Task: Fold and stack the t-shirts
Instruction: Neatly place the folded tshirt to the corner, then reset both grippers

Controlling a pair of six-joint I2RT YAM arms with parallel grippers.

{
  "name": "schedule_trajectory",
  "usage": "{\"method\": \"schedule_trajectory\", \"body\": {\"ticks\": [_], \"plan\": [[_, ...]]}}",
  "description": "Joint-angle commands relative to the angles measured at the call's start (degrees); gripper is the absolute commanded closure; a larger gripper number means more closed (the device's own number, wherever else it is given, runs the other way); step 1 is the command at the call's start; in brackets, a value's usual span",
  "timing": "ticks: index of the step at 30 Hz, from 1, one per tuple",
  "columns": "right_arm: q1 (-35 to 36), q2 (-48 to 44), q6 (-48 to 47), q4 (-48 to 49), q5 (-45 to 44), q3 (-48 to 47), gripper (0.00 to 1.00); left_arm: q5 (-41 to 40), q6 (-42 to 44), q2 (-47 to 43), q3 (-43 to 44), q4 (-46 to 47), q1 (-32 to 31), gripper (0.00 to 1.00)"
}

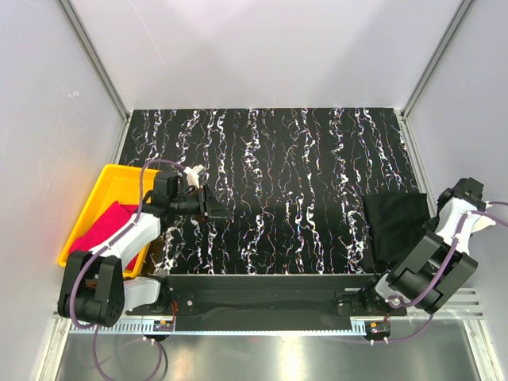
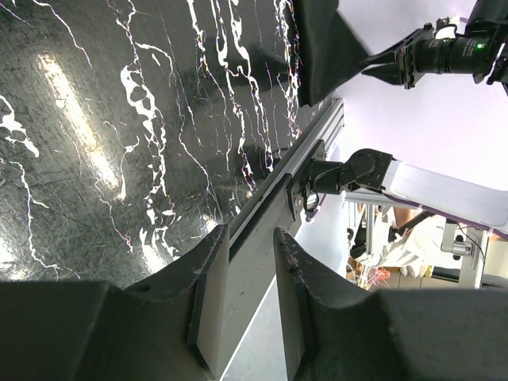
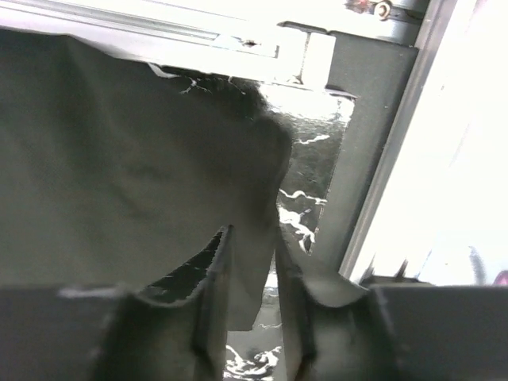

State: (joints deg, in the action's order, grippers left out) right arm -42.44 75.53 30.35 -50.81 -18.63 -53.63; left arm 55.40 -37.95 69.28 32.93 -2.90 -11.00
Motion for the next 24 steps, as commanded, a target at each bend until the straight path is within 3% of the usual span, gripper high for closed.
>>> {"method": "schedule_trajectory", "body": {"ticks": [1, 2, 3, 5, 8, 9, 12, 13, 17, 21, 22, 24], "plan": [[-0.37, -1.7, -0.2, -3.06, -1.68, -3.85, 0.56, 2.17, -0.19, -0.02, 2.23, 2.72, 0.37, 0.67], [-0.37, -1.7, -0.64, -3.51, -0.97, -5.16, 0.49, 2.26, -0.28, -0.02, 2.05, 2.63, 0.28, 0.67], [-0.37, -1.87, -0.9, -4.03, 1.03, -5.78, 0.01, 2.17, -0.28, -0.1, 1.88, 2.63, 0.28, 0.67], [0.85, -2.57, -0.56, -5.35, 2.89, -7.8, 0.0, 1.65, -0.28, -0.46, 1.88, 2.63, 0.37, 0.66], [10.5, -3.98, 1.28, -5.18, 2.99, -10.69, 0.0, 1.12, -0.72, -0.81, 1.44, 2.72, 0.28, 0.66], [18.19, -4.07, 1.99, -5.18, 2.03, -11.67, 0.0, 0.86, -0.72, -1.16, 1.26, 2.72, 0.37, 0.66], [29.3, -3.28, 4.01, -4.3, 3.34, -15.27, 0.0, -0.29, -1.07, -2.56, -0.05, 2.72, 0.37, 0.65], [35.87, -3.63, 4.63, -4.04, 4.04, -15.89, 0.0, -0.81, -1.59, -3.0, -0.49, 2.72, 0.37, 0.65], [50.24, -6.97, 9.45, 2.63, 9.02, -15.46, 0.0, -2.92, -3.17, -8.18, -3.39, 2.72, -0.07, 0.63], [58.86, -10.99, 12.89, 12.9, 19.04, -9.15, 0.0, -5.03, -6.85, -15.56, -8.56, 4.56, -0.6, 0.6], [60.09, -12.67, 14.9, 19.8, 21.77, -6.43, 0.0, -5.64, -7.91, -19.23, -9.8, 5.09, -0.6, 0.57], [61.59, -19.67, 18.5, 27.65, 27.32, 4.1, 0.0, -5.91, -11.76, -23.64, -13.83, 7.54, -0.6, 0.53]]}}
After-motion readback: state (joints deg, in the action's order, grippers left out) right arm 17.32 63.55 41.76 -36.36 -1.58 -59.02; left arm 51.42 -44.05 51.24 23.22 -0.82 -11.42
